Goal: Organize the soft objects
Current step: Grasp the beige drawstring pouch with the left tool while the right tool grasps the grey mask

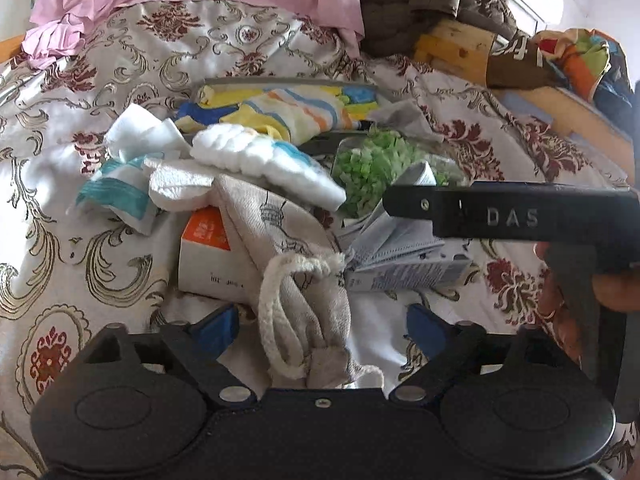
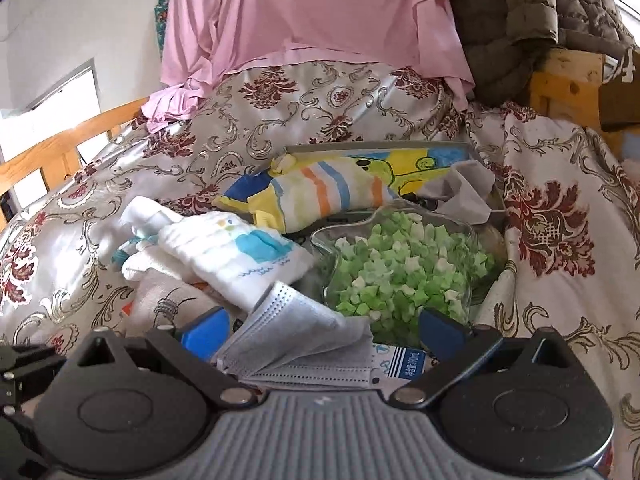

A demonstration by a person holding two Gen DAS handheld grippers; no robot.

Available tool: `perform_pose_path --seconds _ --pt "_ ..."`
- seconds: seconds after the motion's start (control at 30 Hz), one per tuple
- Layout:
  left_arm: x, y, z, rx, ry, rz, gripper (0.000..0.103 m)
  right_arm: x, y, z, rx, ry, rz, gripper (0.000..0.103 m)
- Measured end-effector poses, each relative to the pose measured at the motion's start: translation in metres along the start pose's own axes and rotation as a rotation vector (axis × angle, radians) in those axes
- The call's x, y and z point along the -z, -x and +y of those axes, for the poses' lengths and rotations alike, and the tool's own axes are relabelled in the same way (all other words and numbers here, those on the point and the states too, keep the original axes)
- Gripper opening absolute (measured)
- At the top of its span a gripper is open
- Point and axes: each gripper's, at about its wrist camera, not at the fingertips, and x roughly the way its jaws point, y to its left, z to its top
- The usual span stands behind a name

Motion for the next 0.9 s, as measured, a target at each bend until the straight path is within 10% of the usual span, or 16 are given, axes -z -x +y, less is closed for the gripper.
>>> perform_pose_path --seconds 0.9 --pt "-0.001 -0.001 0.015 -0.004 0.087 0.003 0.045 0.009 -0.020 -0.007 -0.046 -0.123 0.101 0.081"
